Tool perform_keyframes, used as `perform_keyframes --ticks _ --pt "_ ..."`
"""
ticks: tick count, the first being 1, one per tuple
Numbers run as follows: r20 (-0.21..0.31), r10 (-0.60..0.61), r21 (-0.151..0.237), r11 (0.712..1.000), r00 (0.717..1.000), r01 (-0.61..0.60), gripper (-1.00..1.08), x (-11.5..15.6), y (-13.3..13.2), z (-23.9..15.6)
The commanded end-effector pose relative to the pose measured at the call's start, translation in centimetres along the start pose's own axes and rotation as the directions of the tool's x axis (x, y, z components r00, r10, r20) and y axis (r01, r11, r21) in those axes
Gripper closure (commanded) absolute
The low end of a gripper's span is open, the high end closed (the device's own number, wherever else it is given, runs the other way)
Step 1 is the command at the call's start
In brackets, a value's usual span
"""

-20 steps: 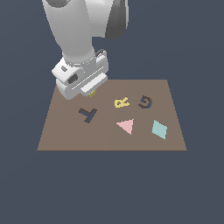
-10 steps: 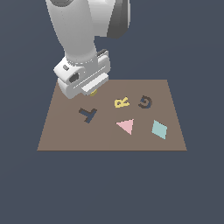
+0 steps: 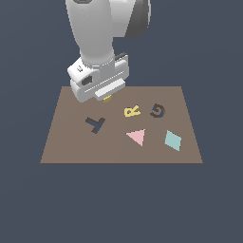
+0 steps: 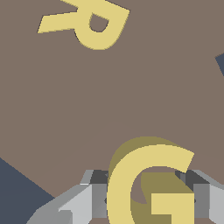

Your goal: Insert a designated object into the corresponding slot on a board.

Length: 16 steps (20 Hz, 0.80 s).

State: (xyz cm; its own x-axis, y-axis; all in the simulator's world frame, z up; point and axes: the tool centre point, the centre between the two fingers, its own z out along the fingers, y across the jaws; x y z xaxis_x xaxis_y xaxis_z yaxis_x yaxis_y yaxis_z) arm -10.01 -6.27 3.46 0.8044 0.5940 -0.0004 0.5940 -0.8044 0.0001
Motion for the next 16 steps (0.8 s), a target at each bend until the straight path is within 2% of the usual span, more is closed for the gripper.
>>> perform_keyframes --ticks 1,8,12,16 --pt "0.000 0.050 0.000 0.999 0.999 -0.050 1.08 0.4 -0.9 0.0" --pt "0.000 0.227 0.000 0.974 0.974 -0.227 1.08 1.9 -3.9 -0.1" --pt "0.000 0.339 0.000 0.941 0.941 -0.339 1.08 3.3 -5.7 -0.2" --pt "0.000 0.447 0.000 0.894 0.894 -0.447 1.08 4.9 -7.4 -0.3"
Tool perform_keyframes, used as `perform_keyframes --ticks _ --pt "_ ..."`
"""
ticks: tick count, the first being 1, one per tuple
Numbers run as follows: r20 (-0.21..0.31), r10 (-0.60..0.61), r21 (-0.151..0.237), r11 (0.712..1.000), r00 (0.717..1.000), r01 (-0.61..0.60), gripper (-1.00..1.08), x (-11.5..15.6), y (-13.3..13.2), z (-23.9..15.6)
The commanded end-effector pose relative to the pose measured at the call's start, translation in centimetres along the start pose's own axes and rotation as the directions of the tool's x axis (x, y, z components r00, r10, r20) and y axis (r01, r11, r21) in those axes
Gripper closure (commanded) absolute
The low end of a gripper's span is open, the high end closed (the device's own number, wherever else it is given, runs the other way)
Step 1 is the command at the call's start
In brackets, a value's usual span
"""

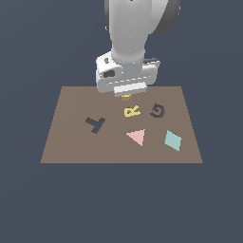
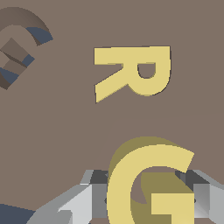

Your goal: Insert a designated object into the corresponding slot on a board.

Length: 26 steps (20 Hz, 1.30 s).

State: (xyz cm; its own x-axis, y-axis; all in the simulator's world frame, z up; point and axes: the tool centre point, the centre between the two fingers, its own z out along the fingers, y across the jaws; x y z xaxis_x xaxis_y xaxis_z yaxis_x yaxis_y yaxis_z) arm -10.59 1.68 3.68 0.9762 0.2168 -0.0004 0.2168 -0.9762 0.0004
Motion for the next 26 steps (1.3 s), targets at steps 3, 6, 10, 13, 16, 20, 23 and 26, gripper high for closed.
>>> perform_keyframes --ticks 3,6,10,13,16,20,23,26 --pt "0.000 0.135 0.000 0.991 0.991 -0.135 1.08 1.1 -2.4 -0.1" --pt "0.000 0.224 0.000 0.975 0.975 -0.224 1.08 2.0 -3.9 -0.1" --pt "0.000 0.339 0.000 0.941 0.941 -0.339 1.08 3.4 -5.7 -0.2" --pt "0.000 0.415 0.000 0.910 0.910 -0.415 1.08 4.6 -6.9 -0.2" --pt "0.000 0.481 0.000 0.877 0.877 -0.481 1.08 5.7 -7.8 -0.3" --pt "0.000 0.553 0.000 0.833 0.833 -0.553 1.08 7.0 -8.7 -0.3" --pt "0.000 0.595 0.000 0.804 0.804 -0.595 1.08 7.9 -9.2 -0.4" --pt "0.000 0.629 0.000 0.778 0.778 -0.629 1.08 8.7 -9.6 -0.4"
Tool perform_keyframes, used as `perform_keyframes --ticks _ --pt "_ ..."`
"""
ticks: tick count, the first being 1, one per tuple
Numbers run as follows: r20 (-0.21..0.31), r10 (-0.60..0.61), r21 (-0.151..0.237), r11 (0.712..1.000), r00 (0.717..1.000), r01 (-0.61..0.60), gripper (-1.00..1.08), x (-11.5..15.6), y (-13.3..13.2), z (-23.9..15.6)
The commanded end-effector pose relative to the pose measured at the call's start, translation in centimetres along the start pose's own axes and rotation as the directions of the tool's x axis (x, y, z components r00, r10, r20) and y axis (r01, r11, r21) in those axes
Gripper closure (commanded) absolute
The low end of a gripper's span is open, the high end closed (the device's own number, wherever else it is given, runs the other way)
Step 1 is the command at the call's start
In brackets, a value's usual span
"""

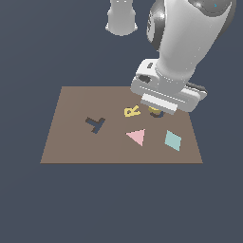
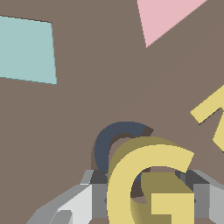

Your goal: Insert a designated object into the corresponding slot on a board.

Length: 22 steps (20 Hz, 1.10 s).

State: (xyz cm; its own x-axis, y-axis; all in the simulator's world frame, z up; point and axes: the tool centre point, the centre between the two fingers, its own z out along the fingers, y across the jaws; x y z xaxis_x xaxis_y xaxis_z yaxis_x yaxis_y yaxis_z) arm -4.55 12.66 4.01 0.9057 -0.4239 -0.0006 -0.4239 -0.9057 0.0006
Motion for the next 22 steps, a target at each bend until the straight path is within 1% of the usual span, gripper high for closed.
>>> perform_keyframes --ticks 1,8,14,20,21,22 --pt "0.000 0.035 0.000 0.999 0.999 -0.035 1.08 0.3 -0.6 0.0" --pt "0.000 0.083 0.000 0.997 0.997 -0.083 1.08 0.9 -1.3 0.0" --pt "0.000 0.083 0.000 0.997 0.997 -0.083 1.08 0.9 -1.3 0.0" --pt "0.000 0.084 0.000 0.997 0.997 -0.084 1.08 0.9 -1.3 1.0" --pt "0.000 0.084 0.000 0.997 0.997 -0.084 -0.92 0.9 -1.3 1.0" --pt "0.000 0.084 0.000 0.997 0.997 -0.084 -0.92 0.9 -1.3 1.0"
